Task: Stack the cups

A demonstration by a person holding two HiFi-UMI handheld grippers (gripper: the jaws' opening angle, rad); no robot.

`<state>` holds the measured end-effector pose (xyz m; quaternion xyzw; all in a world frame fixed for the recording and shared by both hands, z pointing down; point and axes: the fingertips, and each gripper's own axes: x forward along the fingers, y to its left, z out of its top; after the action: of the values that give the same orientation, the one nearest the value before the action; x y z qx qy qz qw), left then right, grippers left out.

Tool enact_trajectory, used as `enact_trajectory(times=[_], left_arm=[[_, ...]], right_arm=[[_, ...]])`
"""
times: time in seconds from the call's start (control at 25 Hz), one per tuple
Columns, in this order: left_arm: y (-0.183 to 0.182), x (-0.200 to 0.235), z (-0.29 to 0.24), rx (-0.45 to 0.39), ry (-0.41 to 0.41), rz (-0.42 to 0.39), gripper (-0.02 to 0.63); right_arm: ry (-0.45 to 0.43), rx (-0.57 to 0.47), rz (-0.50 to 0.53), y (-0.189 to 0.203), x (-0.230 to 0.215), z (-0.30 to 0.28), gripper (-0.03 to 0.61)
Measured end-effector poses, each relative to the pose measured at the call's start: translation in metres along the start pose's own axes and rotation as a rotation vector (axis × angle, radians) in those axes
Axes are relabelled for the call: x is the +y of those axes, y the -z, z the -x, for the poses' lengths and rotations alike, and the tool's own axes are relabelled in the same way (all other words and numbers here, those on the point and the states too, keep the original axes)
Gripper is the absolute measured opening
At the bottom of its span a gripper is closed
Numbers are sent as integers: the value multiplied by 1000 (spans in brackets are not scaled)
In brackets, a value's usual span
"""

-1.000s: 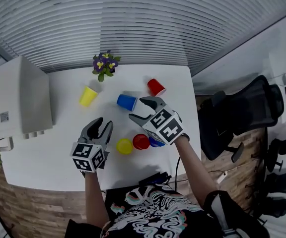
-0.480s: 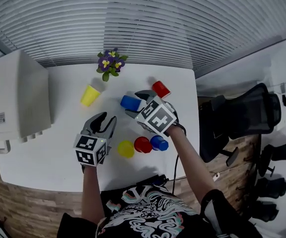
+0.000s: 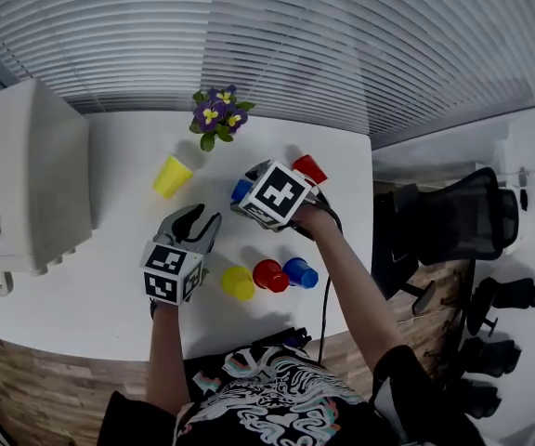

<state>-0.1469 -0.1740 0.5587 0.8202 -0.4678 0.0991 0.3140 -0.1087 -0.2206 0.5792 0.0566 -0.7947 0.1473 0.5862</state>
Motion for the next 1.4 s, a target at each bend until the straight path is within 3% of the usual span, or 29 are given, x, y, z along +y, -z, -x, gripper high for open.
enact_trajectory(times=[0.28,0.56,0.76,0.92,1.4], left_arm=[[4,-1,-3,5,28,8,138],[7,1,-2,18,30,8,132],[7,-1,-1,16,30,1,127],[5,-4,-1,11,32,-5,127],[-5,-27,4,-8,16,-60,126]], right_arm=[[48,193,37,11,-7,-22,282],[78,304,36,15,-13,-33,253],[104,247,7,10,-15,-27,246],[99,112,-97,1,-13,-14,245],[152,-195,-242,15,-4,29,245]])
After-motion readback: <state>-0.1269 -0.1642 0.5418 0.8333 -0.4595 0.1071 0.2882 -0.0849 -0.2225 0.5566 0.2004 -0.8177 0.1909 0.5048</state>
